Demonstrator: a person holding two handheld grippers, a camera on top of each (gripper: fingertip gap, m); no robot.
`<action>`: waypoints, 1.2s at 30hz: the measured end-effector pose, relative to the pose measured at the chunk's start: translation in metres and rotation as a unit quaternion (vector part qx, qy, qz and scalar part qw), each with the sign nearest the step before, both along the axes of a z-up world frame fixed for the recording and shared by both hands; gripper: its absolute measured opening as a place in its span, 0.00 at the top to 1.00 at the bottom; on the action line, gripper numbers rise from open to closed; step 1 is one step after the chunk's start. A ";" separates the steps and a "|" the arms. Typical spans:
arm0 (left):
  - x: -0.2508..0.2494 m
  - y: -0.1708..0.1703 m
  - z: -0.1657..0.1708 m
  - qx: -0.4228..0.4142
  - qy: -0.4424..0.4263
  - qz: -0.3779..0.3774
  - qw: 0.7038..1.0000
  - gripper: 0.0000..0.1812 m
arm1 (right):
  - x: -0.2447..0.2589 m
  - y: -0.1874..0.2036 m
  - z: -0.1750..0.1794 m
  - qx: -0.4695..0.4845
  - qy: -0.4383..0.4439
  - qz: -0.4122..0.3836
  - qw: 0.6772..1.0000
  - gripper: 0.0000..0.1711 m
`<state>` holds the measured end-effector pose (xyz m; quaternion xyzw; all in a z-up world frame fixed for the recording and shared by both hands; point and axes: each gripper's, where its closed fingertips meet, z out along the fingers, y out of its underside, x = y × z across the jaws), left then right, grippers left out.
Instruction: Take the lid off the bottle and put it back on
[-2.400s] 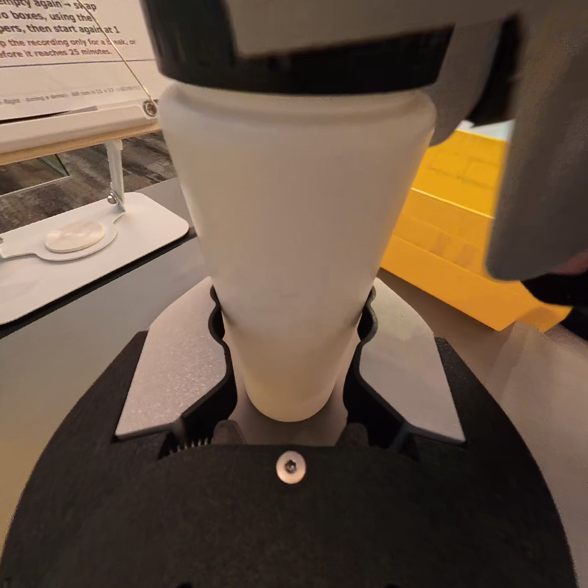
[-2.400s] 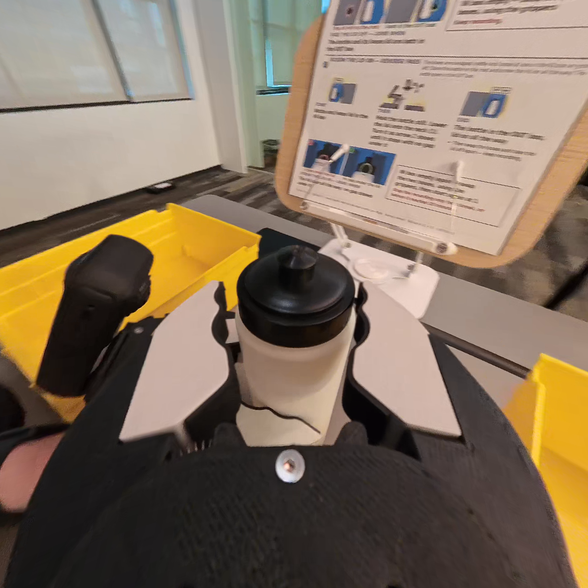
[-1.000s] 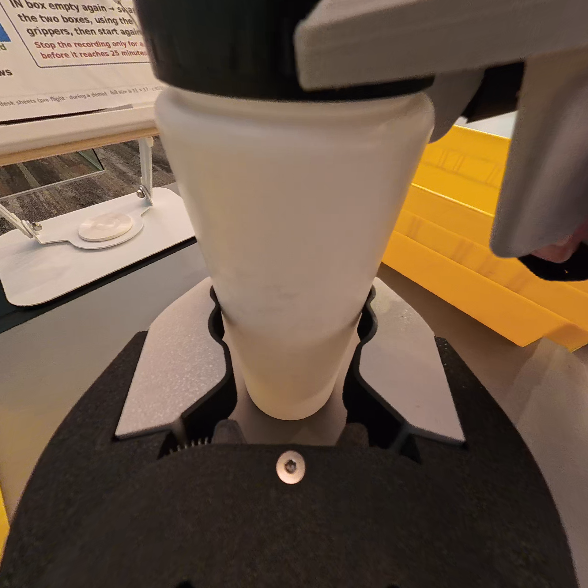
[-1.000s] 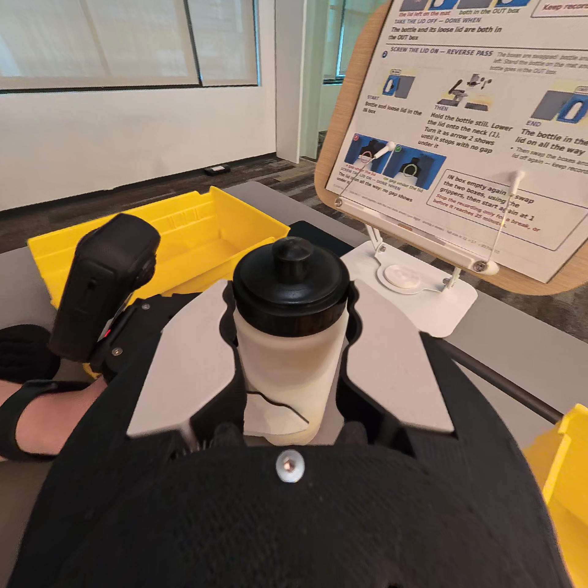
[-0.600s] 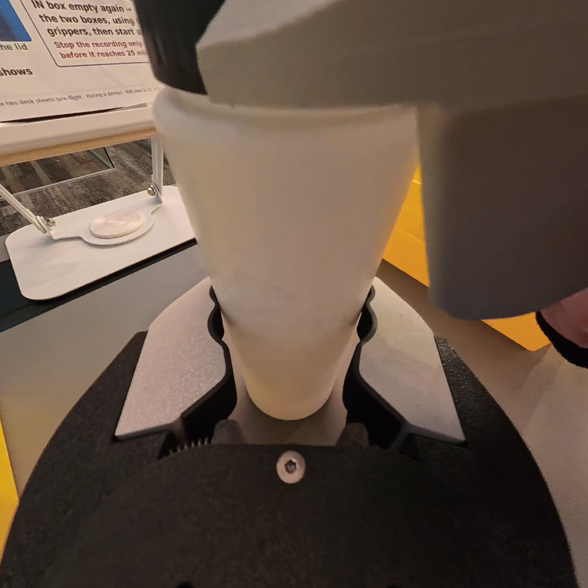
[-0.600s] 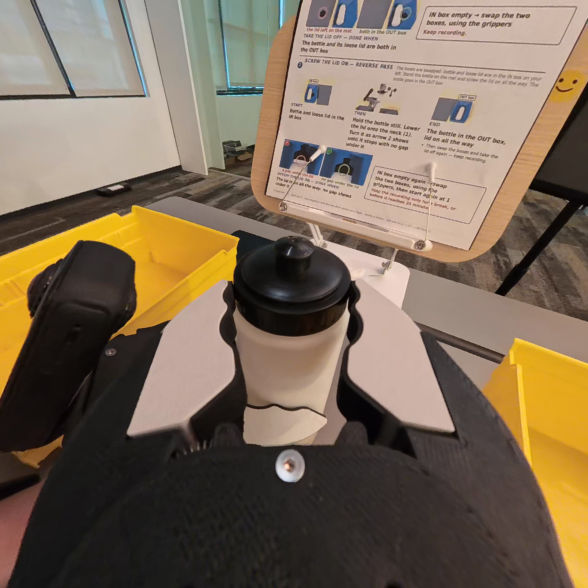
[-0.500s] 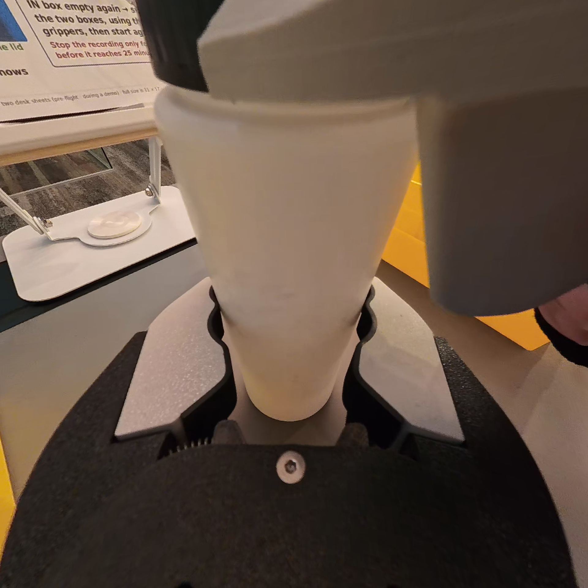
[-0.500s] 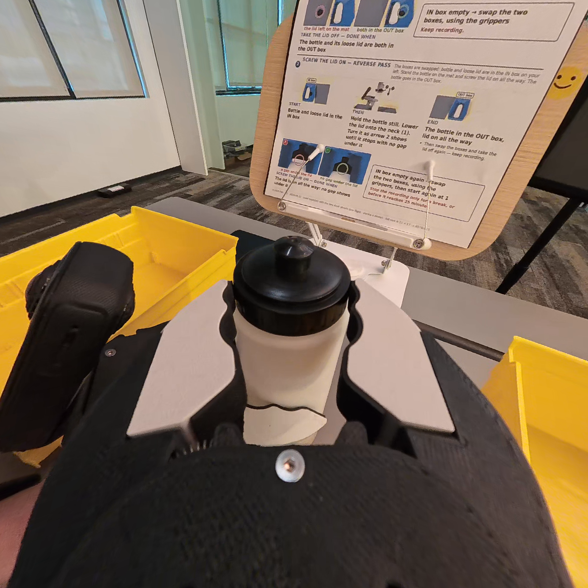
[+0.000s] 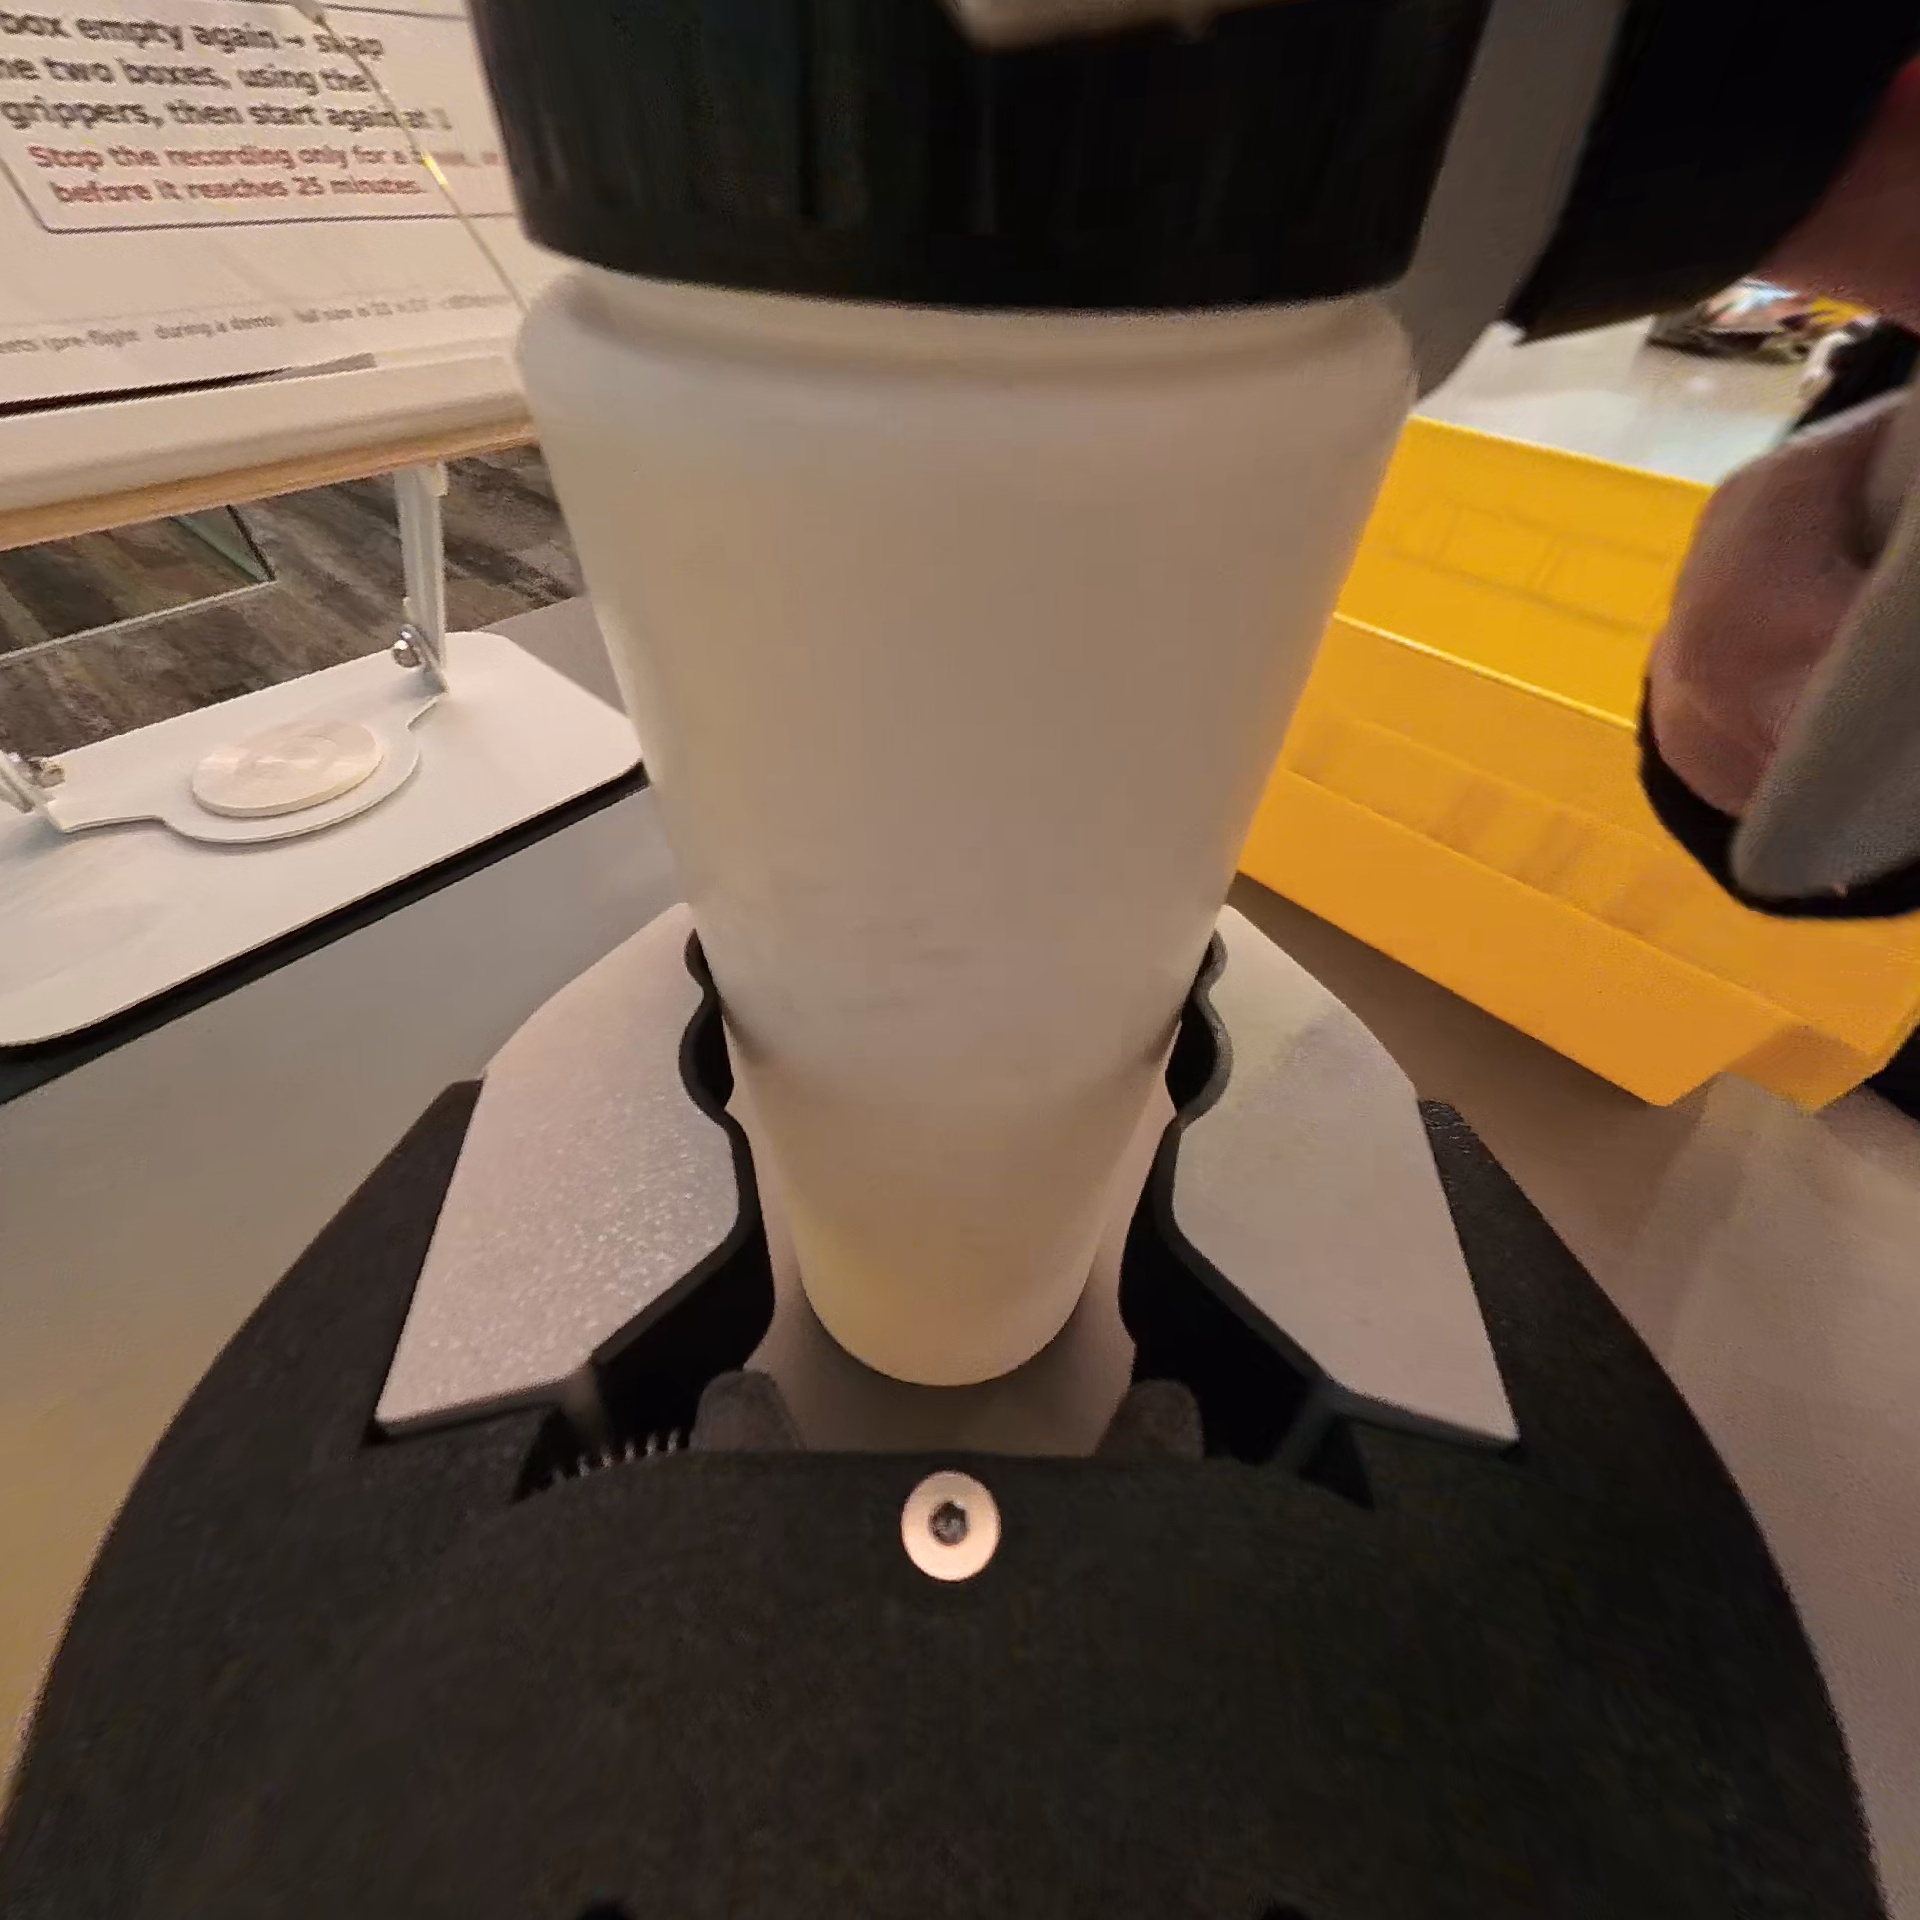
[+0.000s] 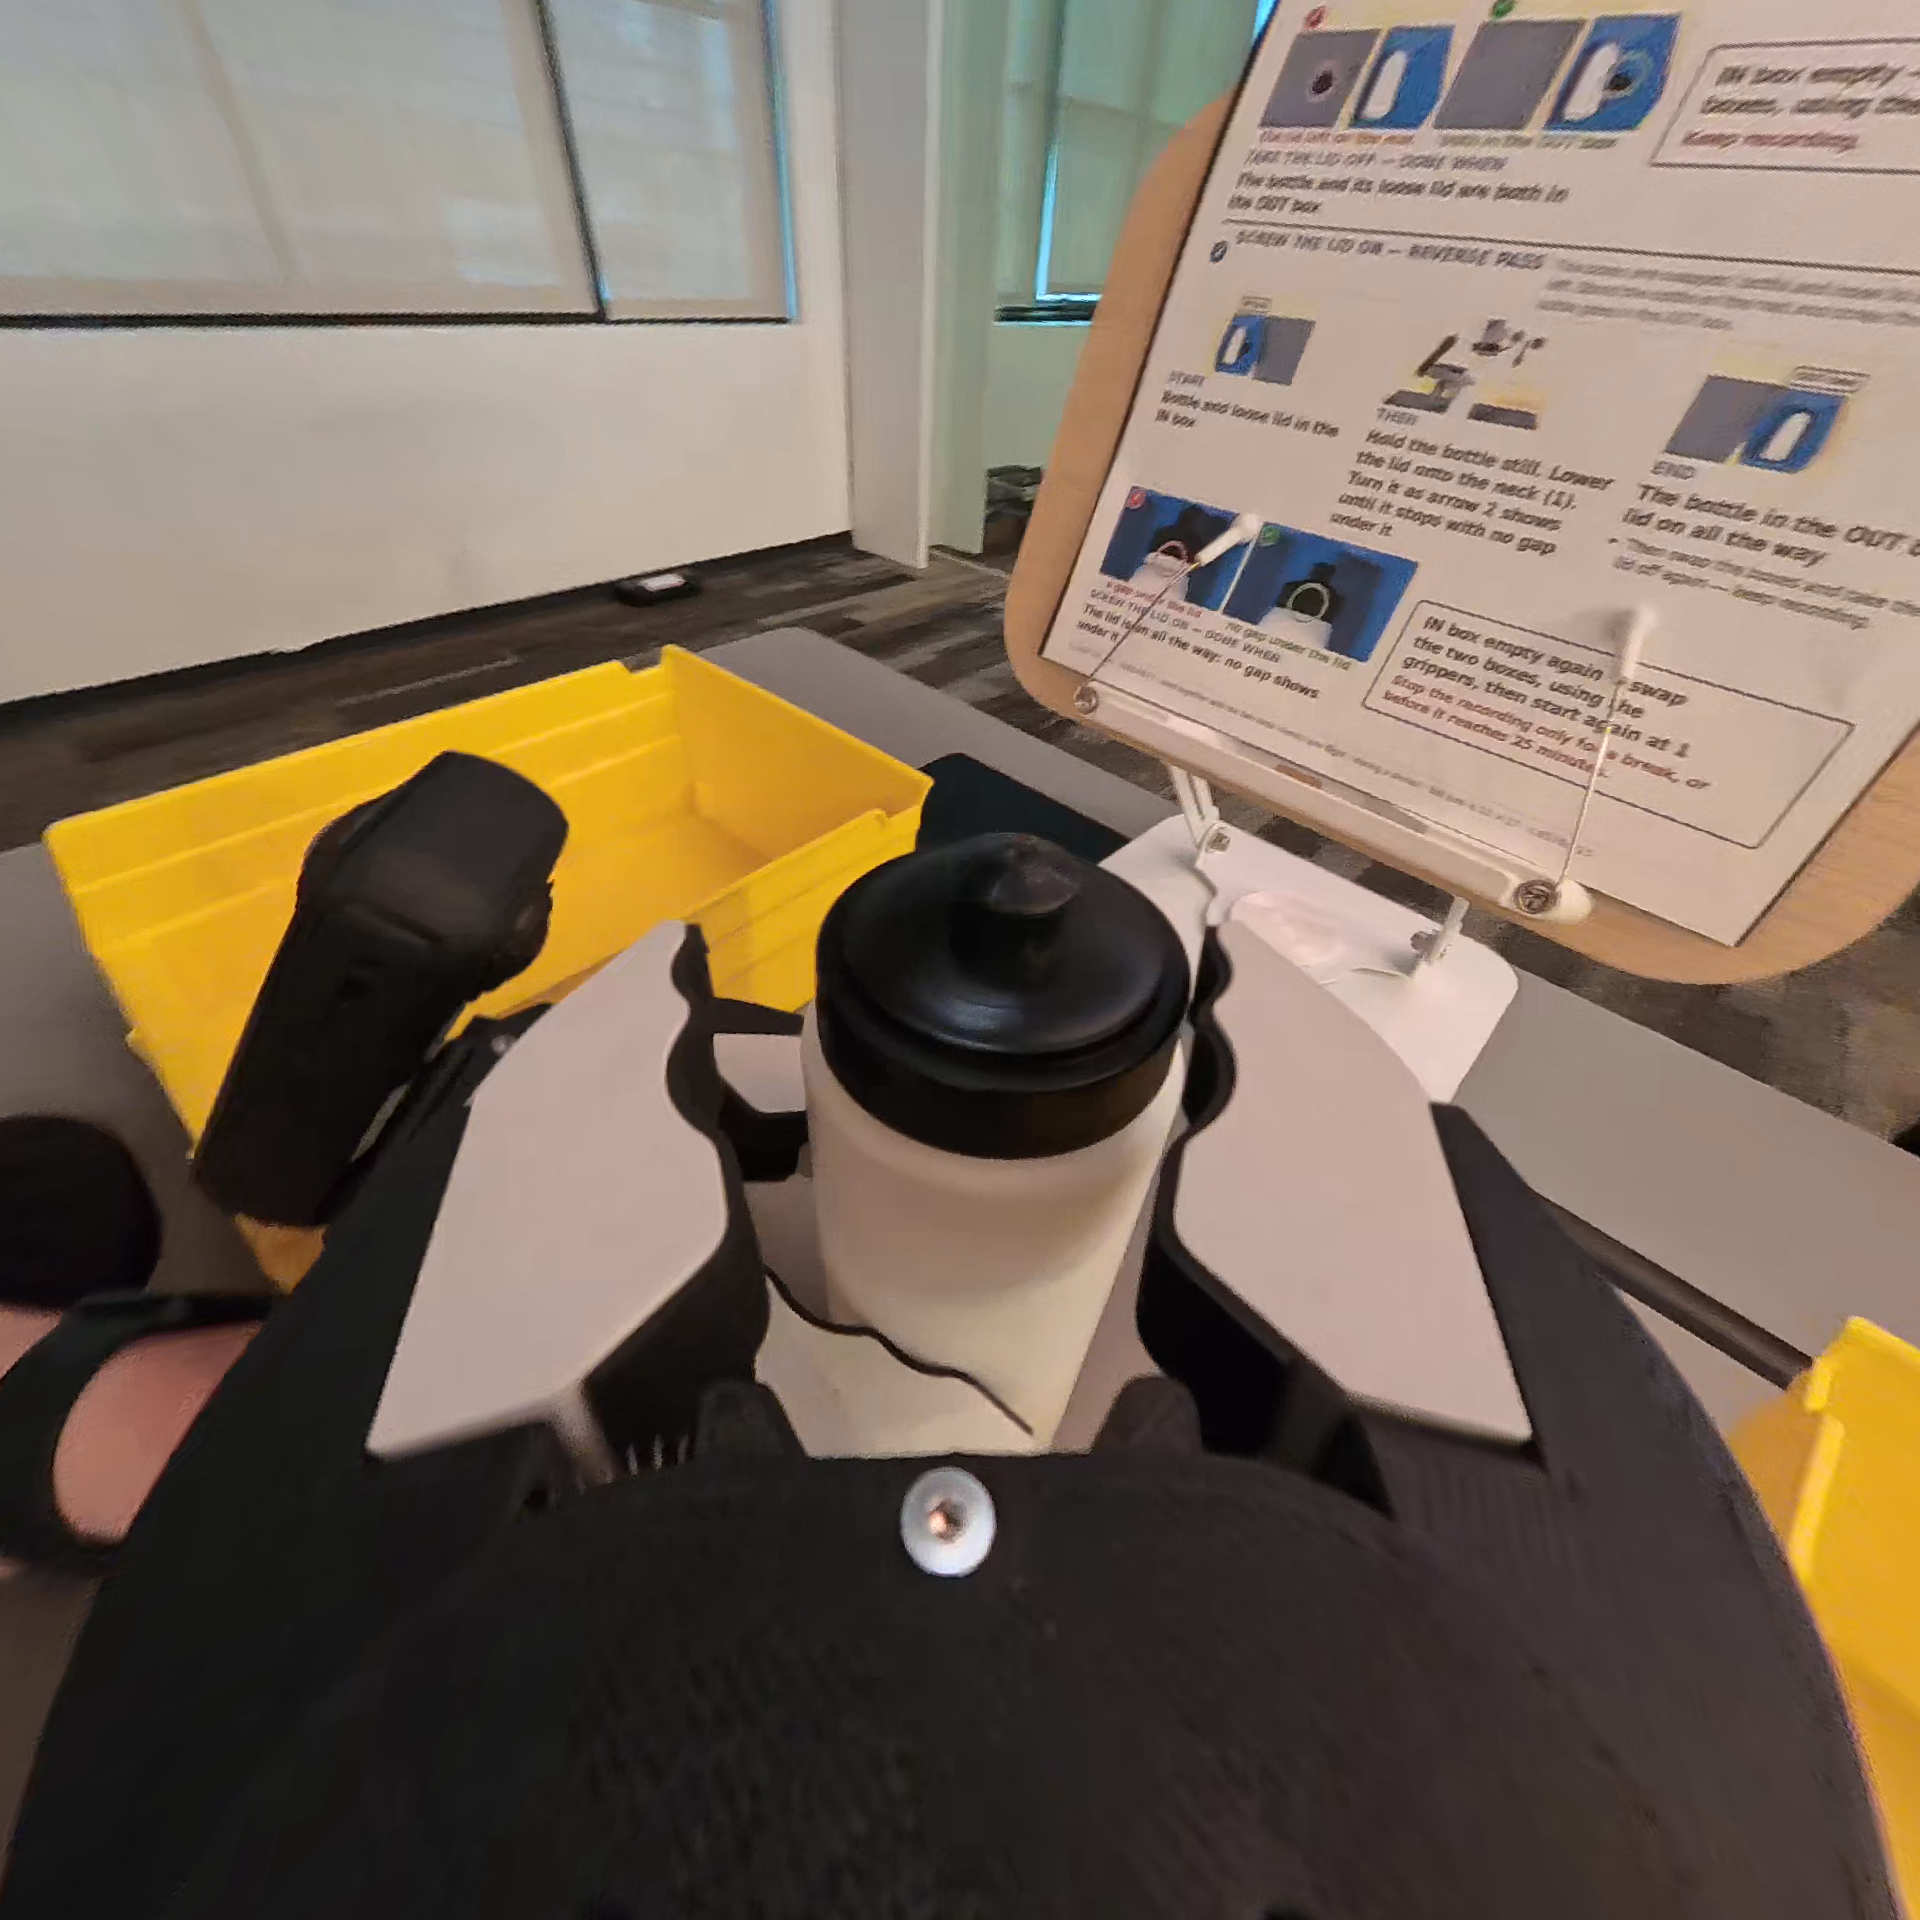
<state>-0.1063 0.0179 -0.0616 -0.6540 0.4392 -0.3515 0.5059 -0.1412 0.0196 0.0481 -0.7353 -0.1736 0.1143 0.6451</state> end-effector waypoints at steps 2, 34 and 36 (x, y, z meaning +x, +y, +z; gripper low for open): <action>0.004 -0.005 0.000 0.001 -0.001 -0.017 1.000 0.54 | 0.002 -0.003 -0.001 -0.008 0.000 0.031 0.999 0.48; 0.010 -0.015 0.000 0.004 -0.006 -0.034 0.999 0.54 | 0.011 0.002 -0.012 -0.027 0.040 0.023 0.999 0.54; 0.007 -0.011 0.000 0.001 0.003 -0.010 1.000 0.54 | 0.012 0.006 -0.012 -0.015 0.038 -0.040 0.998 0.54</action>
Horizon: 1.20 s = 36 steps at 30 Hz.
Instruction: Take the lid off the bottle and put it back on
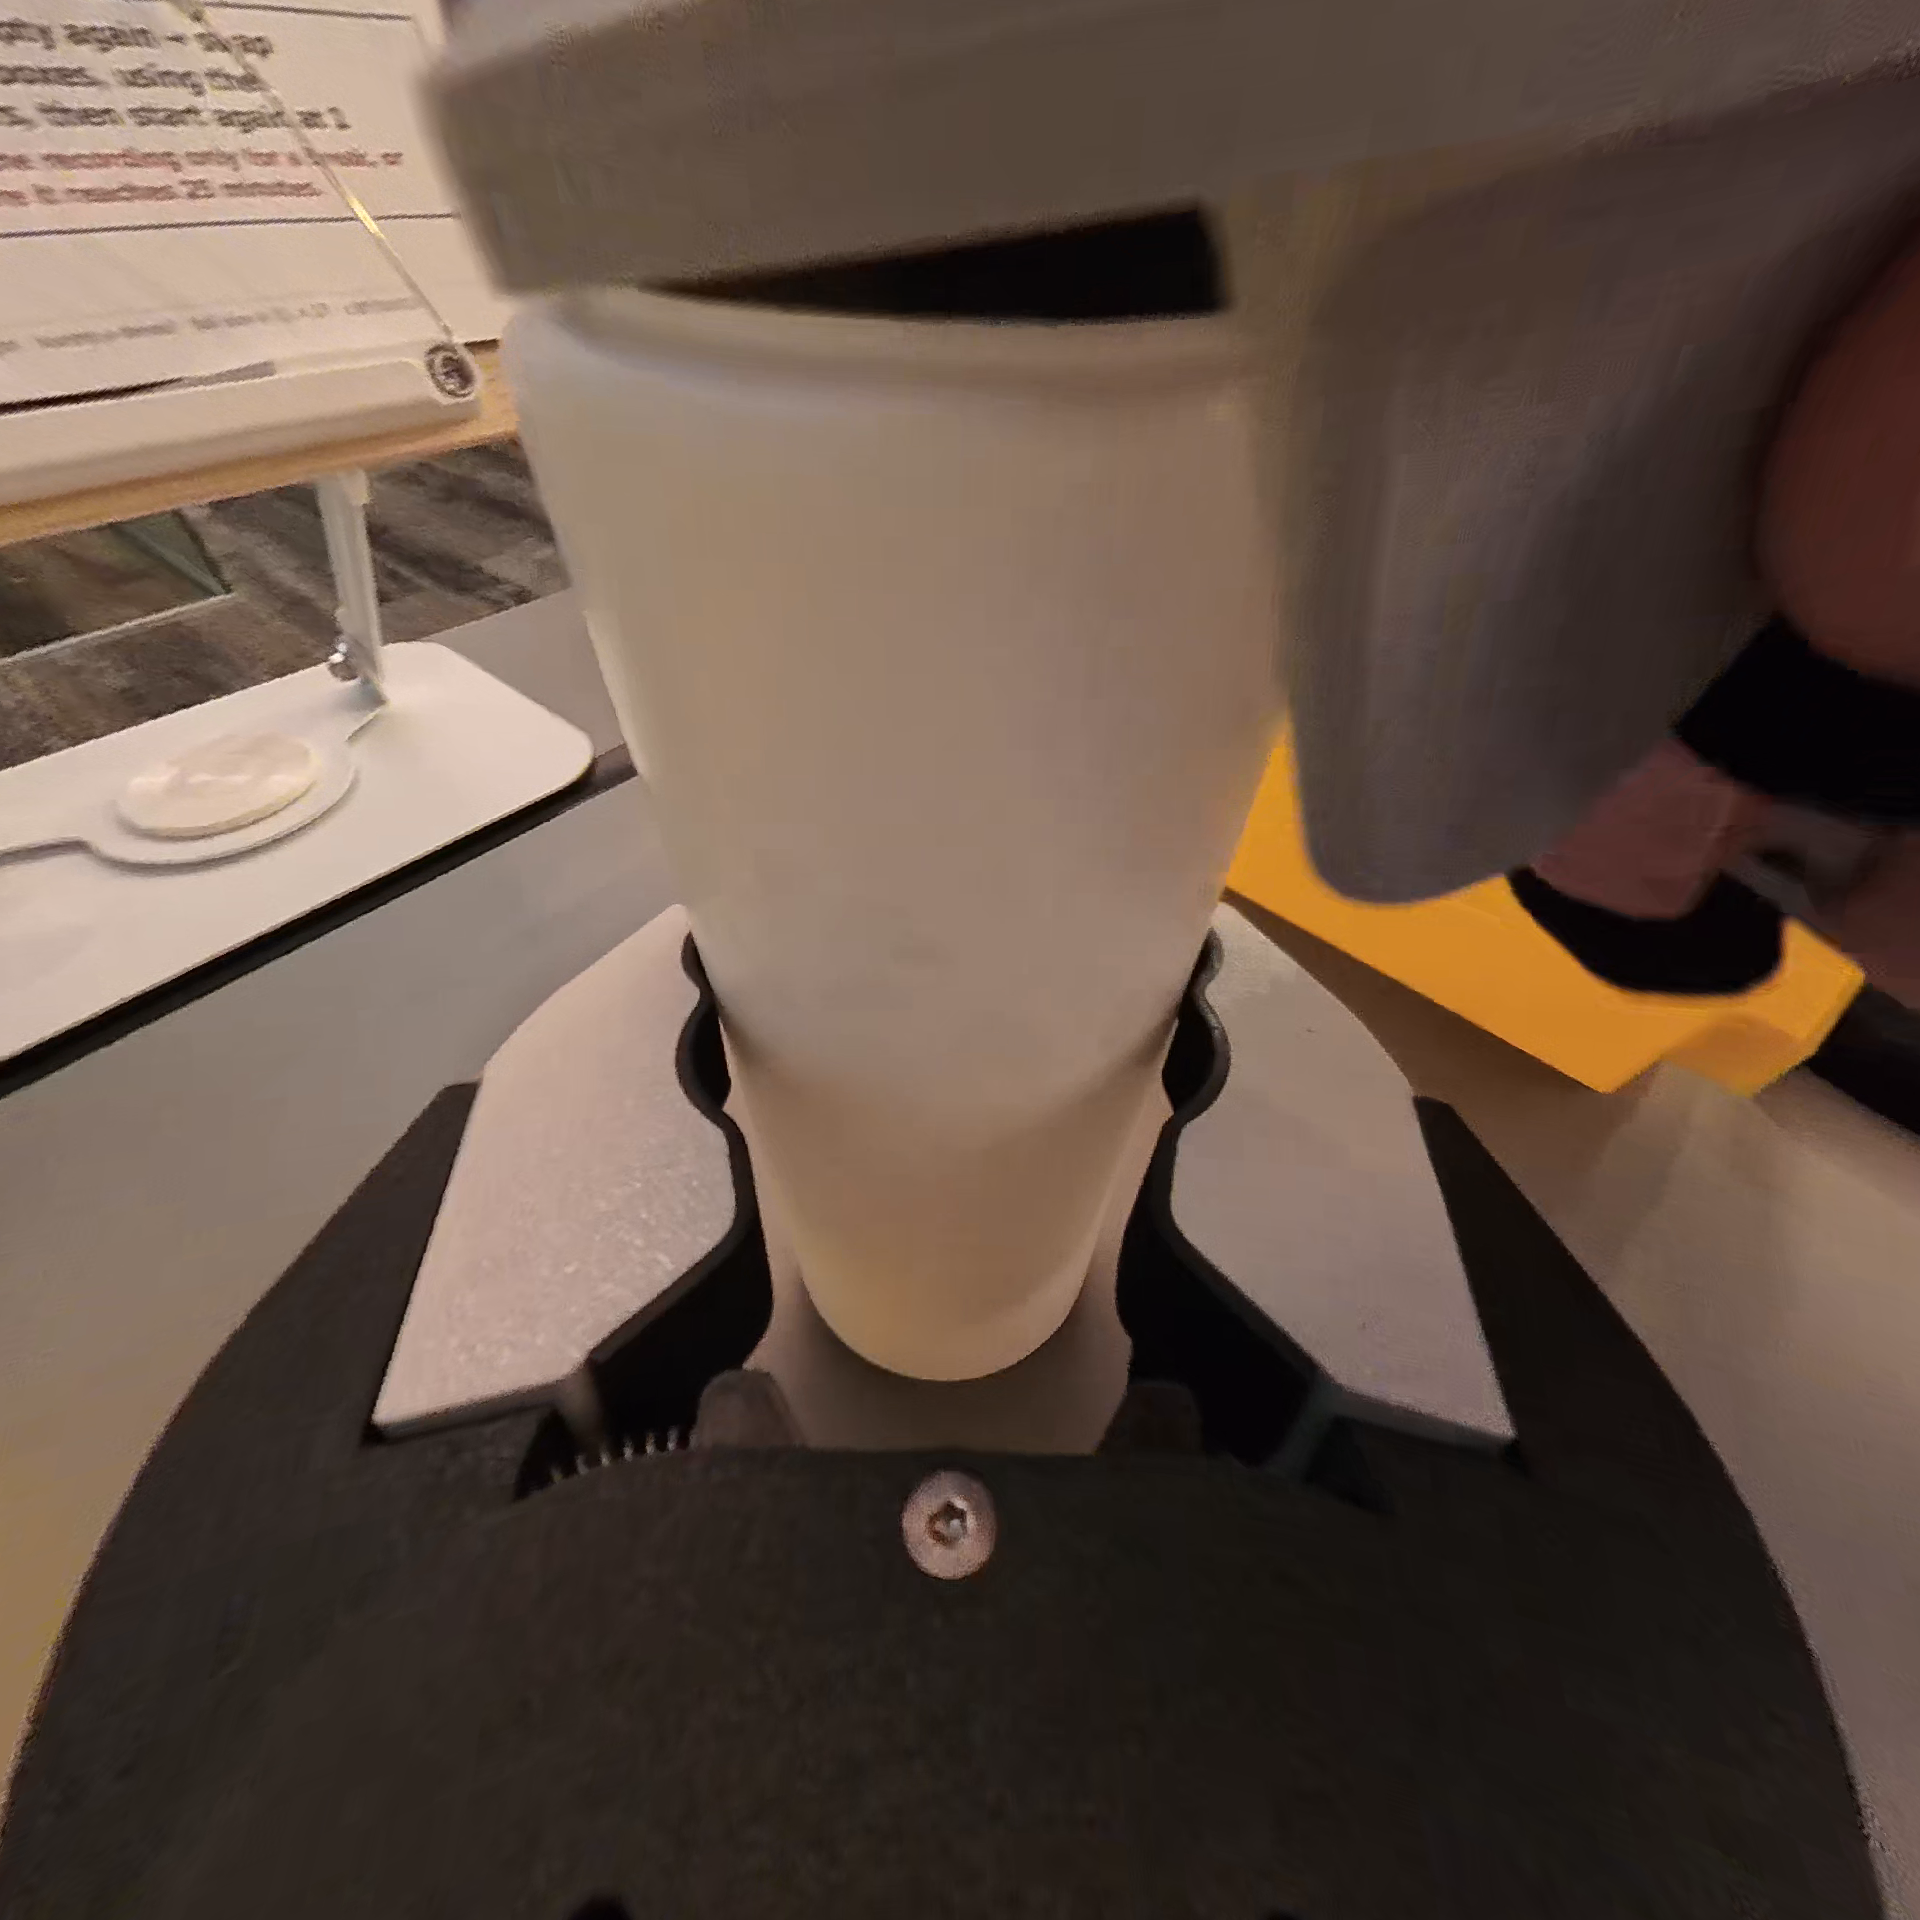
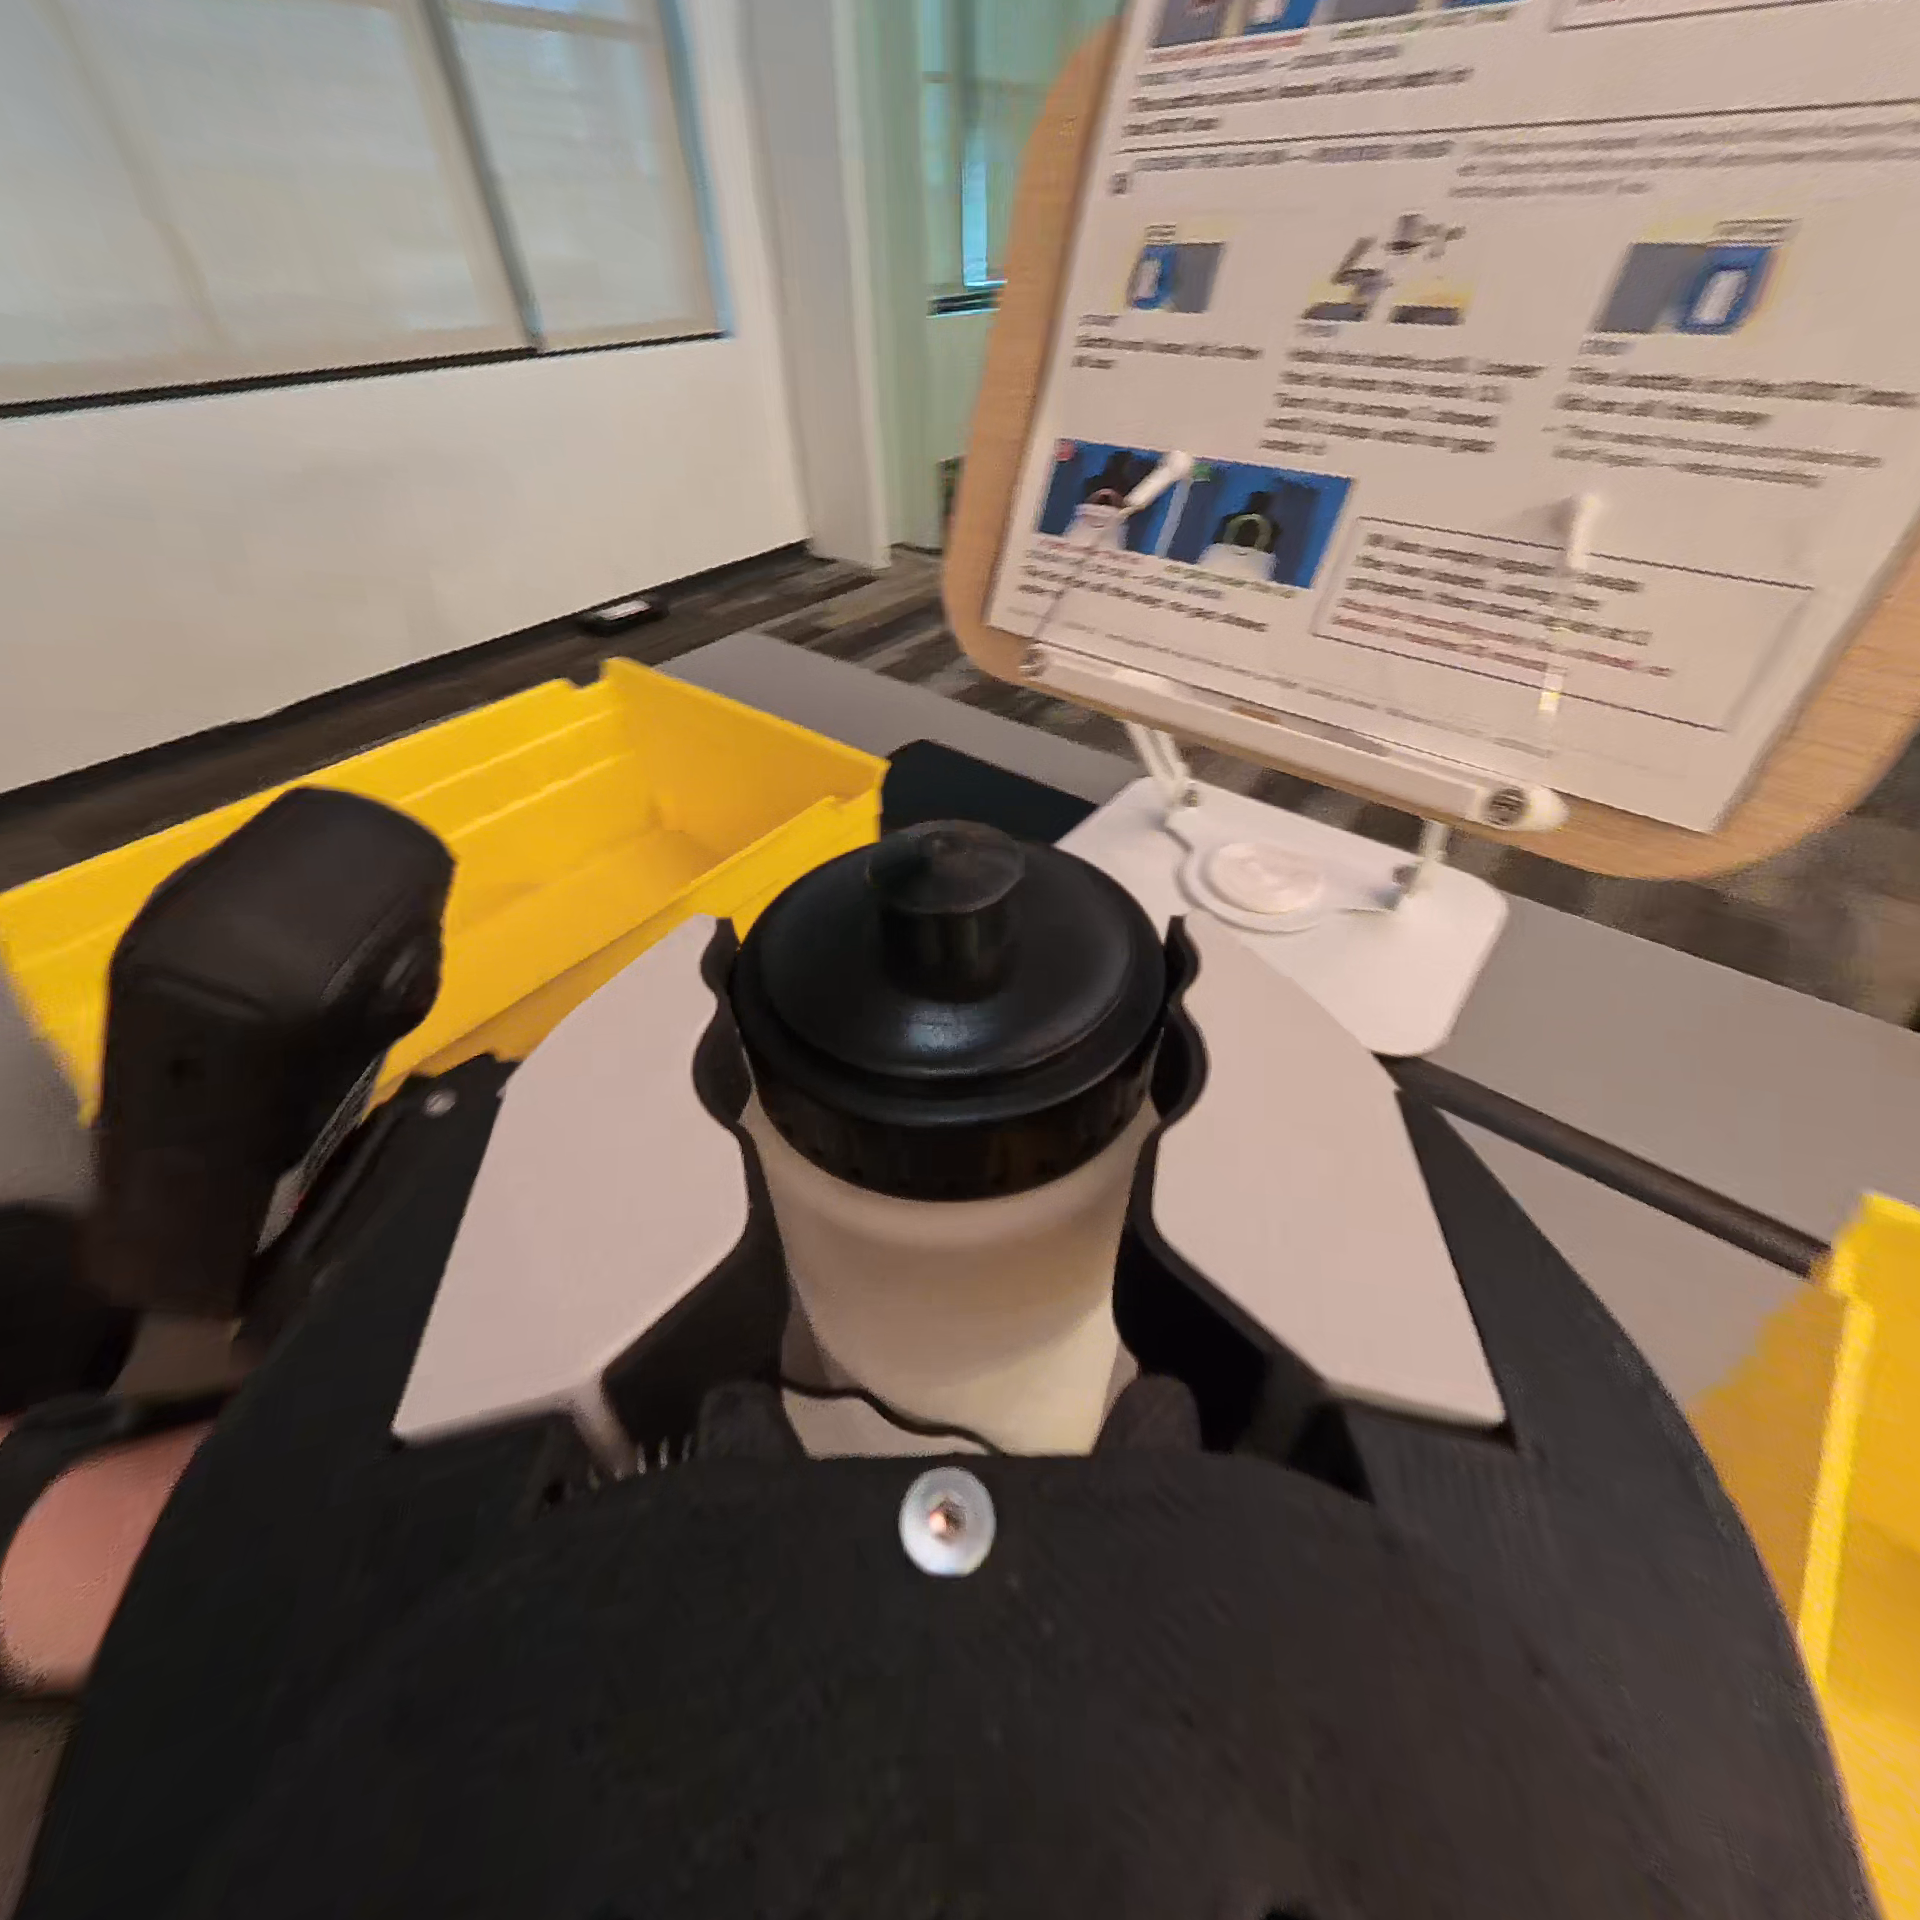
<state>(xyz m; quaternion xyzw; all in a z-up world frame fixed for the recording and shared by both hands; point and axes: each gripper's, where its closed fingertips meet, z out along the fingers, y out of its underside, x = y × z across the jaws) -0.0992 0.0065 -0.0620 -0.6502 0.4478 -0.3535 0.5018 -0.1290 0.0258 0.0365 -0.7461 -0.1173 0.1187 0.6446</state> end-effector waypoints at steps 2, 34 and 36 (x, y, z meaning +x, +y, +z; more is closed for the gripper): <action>-0.002 0.001 0.000 -0.001 0.004 0.017 1.000 0.54 | 0.001 0.001 0.001 0.013 0.005 -0.067 0.998 0.54; 0.007 -0.014 0.001 0.000 -0.007 -0.066 0.998 0.54 | 0.004 -0.020 0.005 -0.032 -0.058 0.158 0.985 0.56; 0.005 -0.010 0.000 -0.002 0.000 -0.047 0.999 0.54 | 0.005 -0.016 0.005 -0.029 -0.051 0.135 0.989 0.56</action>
